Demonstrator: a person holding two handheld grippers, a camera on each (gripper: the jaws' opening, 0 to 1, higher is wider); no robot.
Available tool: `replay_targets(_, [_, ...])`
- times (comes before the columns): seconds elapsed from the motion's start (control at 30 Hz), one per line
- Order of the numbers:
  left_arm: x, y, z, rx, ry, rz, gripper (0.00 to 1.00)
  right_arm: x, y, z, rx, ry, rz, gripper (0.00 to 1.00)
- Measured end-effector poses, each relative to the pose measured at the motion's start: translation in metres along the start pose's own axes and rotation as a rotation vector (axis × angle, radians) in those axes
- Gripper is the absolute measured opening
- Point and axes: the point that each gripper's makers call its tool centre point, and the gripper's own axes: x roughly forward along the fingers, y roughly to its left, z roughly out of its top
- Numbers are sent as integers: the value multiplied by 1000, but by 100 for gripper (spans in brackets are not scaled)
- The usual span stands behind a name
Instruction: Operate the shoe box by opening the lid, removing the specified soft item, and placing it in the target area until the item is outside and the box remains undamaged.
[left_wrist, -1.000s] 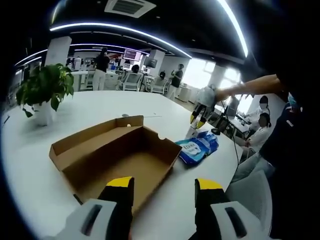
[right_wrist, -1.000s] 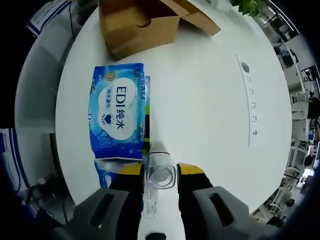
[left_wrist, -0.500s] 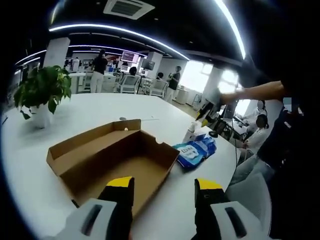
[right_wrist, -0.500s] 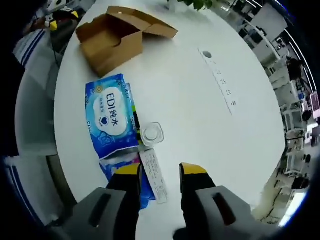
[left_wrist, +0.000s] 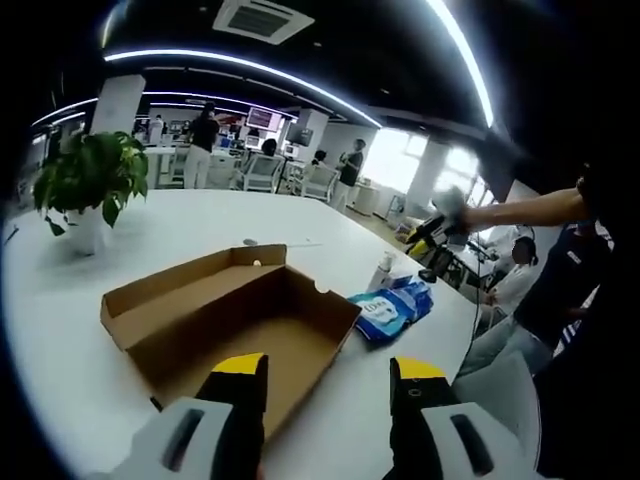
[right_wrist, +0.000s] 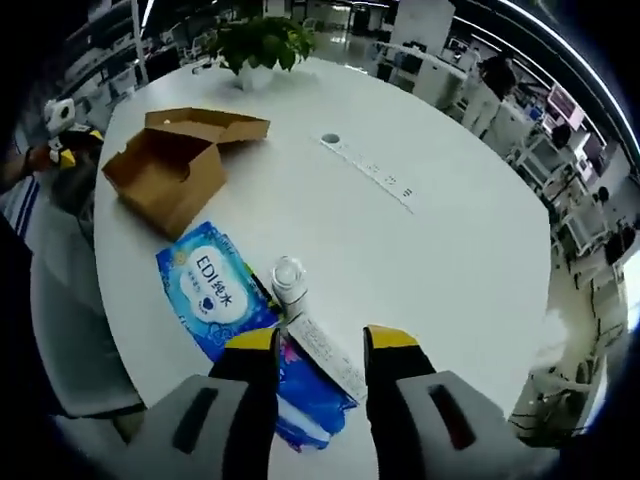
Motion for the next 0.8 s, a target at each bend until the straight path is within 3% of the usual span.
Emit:
replay_targets(0.17, [-11, 12, -4, -38, -18, 46, 50, -8, 14, 6, 99, -87, 2, 36])
replay_targets(0.37, [-25, 30, -4, -119, -65, 102, 49, -17, 35, 19, 138, -166, 26, 40])
replay_targets(0.53, [-32, 41, -6, -129, -70, 147, 49, -23, 48, 27, 158, -205, 25, 39])
replay_targets(0.8, [-39, 74, -25, -225, -58, 301, 49, -31, 70, 36, 177, -253, 33, 38])
